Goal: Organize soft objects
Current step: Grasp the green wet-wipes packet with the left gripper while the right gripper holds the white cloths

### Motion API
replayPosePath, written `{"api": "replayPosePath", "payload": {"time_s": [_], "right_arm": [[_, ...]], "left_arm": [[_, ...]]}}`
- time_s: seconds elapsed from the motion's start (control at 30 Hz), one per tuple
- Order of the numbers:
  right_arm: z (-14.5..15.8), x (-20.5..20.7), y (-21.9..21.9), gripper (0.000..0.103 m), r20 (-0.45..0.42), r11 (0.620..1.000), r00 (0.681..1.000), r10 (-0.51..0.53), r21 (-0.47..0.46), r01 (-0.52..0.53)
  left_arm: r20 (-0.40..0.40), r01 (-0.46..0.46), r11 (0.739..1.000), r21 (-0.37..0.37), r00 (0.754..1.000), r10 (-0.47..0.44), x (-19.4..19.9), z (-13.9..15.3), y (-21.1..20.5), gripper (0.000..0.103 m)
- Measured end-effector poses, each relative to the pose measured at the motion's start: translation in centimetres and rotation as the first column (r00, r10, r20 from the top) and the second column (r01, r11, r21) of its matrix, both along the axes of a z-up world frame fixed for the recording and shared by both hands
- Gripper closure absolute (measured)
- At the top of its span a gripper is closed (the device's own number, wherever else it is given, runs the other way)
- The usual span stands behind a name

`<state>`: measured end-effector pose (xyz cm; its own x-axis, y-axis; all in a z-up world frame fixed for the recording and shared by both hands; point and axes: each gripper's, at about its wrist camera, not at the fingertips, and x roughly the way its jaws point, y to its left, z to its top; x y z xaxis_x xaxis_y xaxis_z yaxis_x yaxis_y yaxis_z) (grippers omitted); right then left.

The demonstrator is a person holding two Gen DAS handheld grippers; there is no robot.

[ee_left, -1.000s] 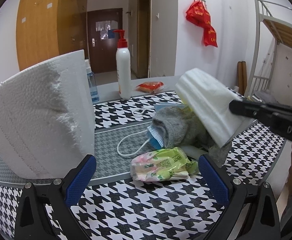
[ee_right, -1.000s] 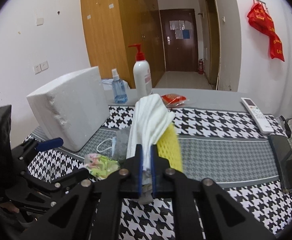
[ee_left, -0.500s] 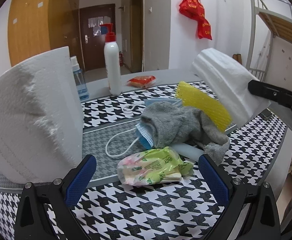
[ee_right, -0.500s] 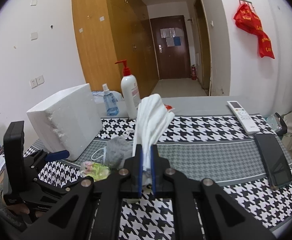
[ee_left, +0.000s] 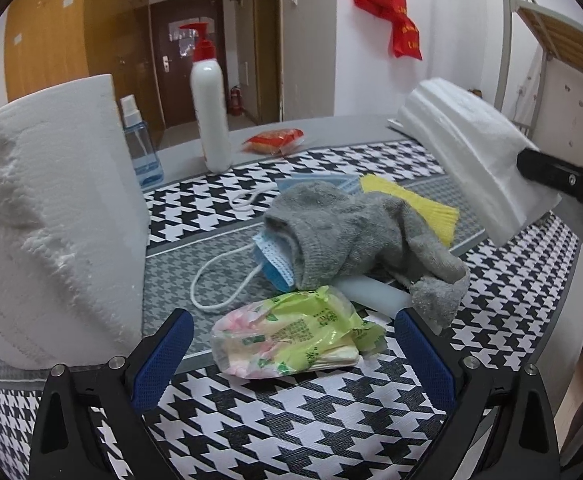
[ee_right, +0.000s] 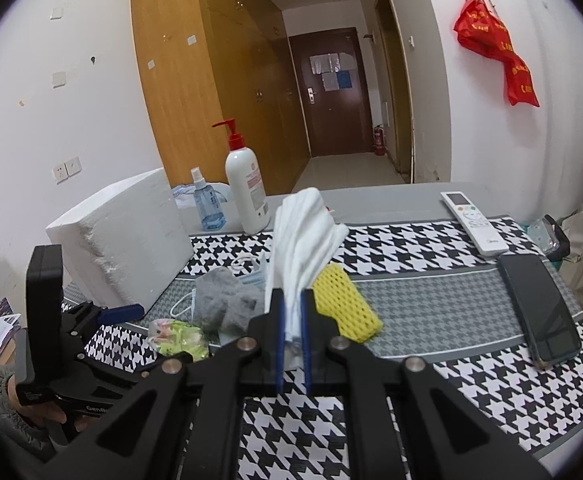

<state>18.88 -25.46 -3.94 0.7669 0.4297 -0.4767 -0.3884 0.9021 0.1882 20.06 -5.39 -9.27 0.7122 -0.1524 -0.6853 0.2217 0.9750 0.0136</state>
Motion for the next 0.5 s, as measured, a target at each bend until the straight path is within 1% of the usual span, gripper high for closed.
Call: {"api": "replayPosePath", "payload": {"time_s": [0.1, 0.23, 0.3, 0.4, 0.5], "right_arm": [[-0.1, 0.1, -0.2, 0.093, -0.006, 1.0, 1.0, -0.005, 0.003, 0.005], [-0.4, 0.2, -0.3, 0.093, -0.016, 1.0, 1.0, 0.0, 0.007, 0.0], [-0.5, 0.2, -0.4, 0.093, -0.019, 1.0, 1.0, 0.0, 0.005, 0.0], [-0.5, 0.2, -0.5, 0.093, -0.019, 1.0, 1.0, -0.001, 0.007, 0.001], [-0.5, 0.2, -0.7, 0.093, -0.02, 1.0, 1.0, -0.004, 0.009, 0.004]], "left_arm": [[-0.026, 0.001, 1.0, 0.022, 1.0, -0.001, 0.4, -0.4, -0.4, 0.008], [-0.054, -0.029, 0.999, 0.019, 0.998, 0.03, 0.9, -0.7, 0.0, 0.012], [-0.064, -0.042, 0.999, 0.02, 0.997, 0.043, 1.1, -0.9, 0.1, 0.013], [-0.08, -0.04, 0.999, 0.03, 0.996, 0.043, 1.3, -1.1, -0.1, 0.015], [-0.099, -0.048, 0.998, 0.04, 0.994, 0.052, 1.6, -1.4, -0.1, 0.024]]}}
